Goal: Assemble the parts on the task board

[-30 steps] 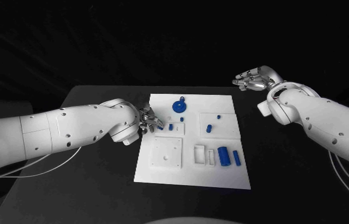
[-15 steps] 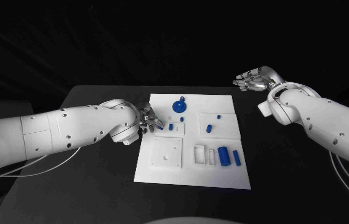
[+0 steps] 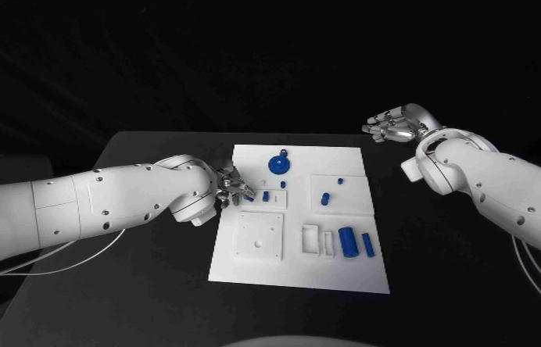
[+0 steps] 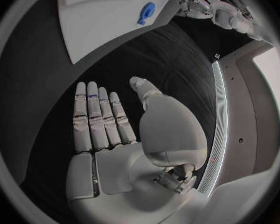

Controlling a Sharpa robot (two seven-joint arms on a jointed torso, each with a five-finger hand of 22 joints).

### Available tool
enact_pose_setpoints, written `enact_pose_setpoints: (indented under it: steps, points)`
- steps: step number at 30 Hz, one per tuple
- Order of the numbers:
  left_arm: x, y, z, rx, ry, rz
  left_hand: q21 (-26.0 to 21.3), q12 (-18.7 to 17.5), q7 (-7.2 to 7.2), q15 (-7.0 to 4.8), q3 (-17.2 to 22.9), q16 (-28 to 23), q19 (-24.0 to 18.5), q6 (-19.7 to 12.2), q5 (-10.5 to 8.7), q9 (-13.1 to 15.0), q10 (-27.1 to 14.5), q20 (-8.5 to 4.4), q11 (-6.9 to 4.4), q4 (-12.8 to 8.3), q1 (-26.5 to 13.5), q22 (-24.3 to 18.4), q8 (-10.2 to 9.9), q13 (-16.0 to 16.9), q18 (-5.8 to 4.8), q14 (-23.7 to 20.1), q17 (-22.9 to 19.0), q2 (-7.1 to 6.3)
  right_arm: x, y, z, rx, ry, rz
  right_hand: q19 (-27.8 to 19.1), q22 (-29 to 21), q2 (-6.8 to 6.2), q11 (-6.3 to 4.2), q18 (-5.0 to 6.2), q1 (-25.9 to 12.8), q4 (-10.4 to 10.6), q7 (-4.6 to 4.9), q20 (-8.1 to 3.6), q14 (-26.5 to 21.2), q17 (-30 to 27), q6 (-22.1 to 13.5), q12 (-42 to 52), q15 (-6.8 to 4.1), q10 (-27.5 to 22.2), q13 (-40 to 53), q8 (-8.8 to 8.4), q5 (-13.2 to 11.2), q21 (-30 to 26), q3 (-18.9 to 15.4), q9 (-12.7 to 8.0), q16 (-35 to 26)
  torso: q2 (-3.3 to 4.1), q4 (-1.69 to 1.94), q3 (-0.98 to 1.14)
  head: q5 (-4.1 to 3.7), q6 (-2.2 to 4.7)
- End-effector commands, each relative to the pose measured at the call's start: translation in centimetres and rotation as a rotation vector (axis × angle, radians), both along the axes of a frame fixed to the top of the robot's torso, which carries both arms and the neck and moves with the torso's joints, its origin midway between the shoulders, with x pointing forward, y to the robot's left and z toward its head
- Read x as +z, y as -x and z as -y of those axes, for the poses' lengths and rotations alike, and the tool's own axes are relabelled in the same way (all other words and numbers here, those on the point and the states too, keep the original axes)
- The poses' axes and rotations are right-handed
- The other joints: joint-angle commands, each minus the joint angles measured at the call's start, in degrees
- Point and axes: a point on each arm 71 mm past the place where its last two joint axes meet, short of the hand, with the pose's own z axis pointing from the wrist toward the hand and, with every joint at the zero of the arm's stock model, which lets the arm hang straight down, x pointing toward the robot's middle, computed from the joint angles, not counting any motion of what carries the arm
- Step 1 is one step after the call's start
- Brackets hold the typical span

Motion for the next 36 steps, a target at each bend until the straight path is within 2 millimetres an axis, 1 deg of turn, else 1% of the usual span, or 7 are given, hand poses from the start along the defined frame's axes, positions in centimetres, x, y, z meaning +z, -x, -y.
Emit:
enact_pose_setpoints:
  steps: [1,12,17,18,24,29,36]
  points:
    - [-0.1,0.4,0.5,0.031,0.093,0.009,0.24,0.23,-5.6,-0.01,0.05,0.11,-0.07,6.3,-0.11,1.06,1.96,0.28,-1.35,0.33,0.74,0.92,0.2,-0.06,1.19,0.17,0.04,0.61,-0.1,0.0,-0.1,0.015,0.004,-0.007,-0.49,-0.06,-0.44,0.11,-0.35,0.29,0.28,0.43,-0.09,-0.44,-0.08,0.0,-0.18,-0.1,-0.3,-0.07,-0.15,0.32,-0.02,0.07,-0.07,-0.23,-0.04,-0.01,0.02,0.11,-0.14]
    - [0.2,0.7,0.3,0.091,0.174,0.076,0.27,0.35,-5.69,-0.16,-0.09,0.18,0.19,6.4,0.22,1.35,1.95,0.24,-1.41,0.79,0.78,0.93,0.43,-0.04,1.35,0.19,0.03,0.51,-0.1,0.0,-0.1,0.016,0.004,-0.011,-0.48,-0.06,-0.4,0.11,-0.35,0.24,0.39,0.4,-0.09,-0.45,-0.09,0.05,-0.16,-0.09,-0.31,-0.07,-0.13,0.35,-0.01,0.07,-0.07,-0.22,-0.03,0.0,0.07,0.17,-0.34]
    - [0.3,0.9,-0.1,0.116,0.197,0.115,0.33,0.48,-5.7,-0.2,-0.01,0.34,0.26,6.26,0.18,1.85,1.96,0.24,-1.44,0.9,0.87,0.97,0.45,0.0,1.41,0.22,0.14,0.44,-0.2,0.0,0.0,0.015,0.004,-0.012,-0.48,-0.06,-0.4,0.11,-0.35,0.24,0.39,0.4,-0.09,-0.45,-0.09,0.05,-0.16,-0.09,-0.31,-0.07,-0.13,0.35,-0.01,0.07,-0.07,-0.22,-0.19,0.24,0.11,0.33,-0.49]
    - [0.3,0.9,-0.1,0.118,0.197,0.12,0.33,0.48,-5.7,-0.2,-0.01,0.34,0.26,6.26,0.18,1.85,1.96,0.24,-1.44,0.9,0.87,0.97,0.45,0.0,1.41,0.22,0.14,0.44,-0.2,0.0,0.0,0.015,0.004,-0.013,-0.48,-0.06,-0.4,0.11,-0.35,0.24,0.39,0.4,-0.09,-0.45,-0.09,0.05,-0.16,-0.09,-0.31,-0.07,-0.13,0.35,-0.01,0.07,-0.07,-0.22,-0.18,0.19,0.12,0.38,-0.48]
    - [0.2,1.3,-0.6,0.123,0.188,0.146,0.41,0.54,-5.71,-0.21,0.0,0.45,0.28,6.33,0.09,1.83,1.95,0.31,-1.46,0.99,0.99,1.0,0.4,0.02,1.5,0.22,0.23,0.39,-0.2,0.0,0.1,0.012,0.006,-0.015,-0.45,-0.06,-0.41,0.09,-0.34,0.29,0.52,0.37,-0.1,-0.43,-0.08,0.15,-0.11,-0.11,-0.29,-0.07,-0.14,0.35,-0.01,0.11,-0.07,-0.16,-0.41,0.44,0.26,0.3,-0.67]
    - [-0.4,1.7,-0.8,0.126,0.169,0.152,0.48,0.51,-5.7,-0.23,-0.05,0.4,0.28,6.34,0.08,1.75,1.95,0.37,-1.44,1.17,1.01,1.0,0.33,0.01,1.62,0.17,0.07,0.3,-0.3,0.0,0.1,0.011,0.006,-0.017,-0.45,-0.06,-0.41,0.09,-0.34,0.29,0.52,0.37,-0.1,-0.43,-0.08,0.15,-0.11,-0.11,-0.29,-0.07,-0.14,0.35,-0.01,0.11,-0.07,-0.16,-0.4,0.46,0.2,0.39,-0.67]
    - [-1.0,1.9,-0.8,0.125,0.132,0.172,0.53,0.47,-5.72,-0.25,-0.12,0.35,0.29,6.39,0.03,1.75,1.95,0.4,-1.45,1.3,1.09,1.0,0.35,-0.01,1.69,0.15,-0.05,0.14,-0.3,0.0,0.1,0.013,0.007,-0.02,-0.44,-0.06,-0.36,0.08,-0.34,0.26,0.63,0.37,-0.1,-0.44,-0.09,0.16,-0.1,-0.12,-0.28,-0.07,-0.14,0.38,-0.02,0.08,-0.07,-0.15,-0.29,0.4,0.2,0.39,-0.8]
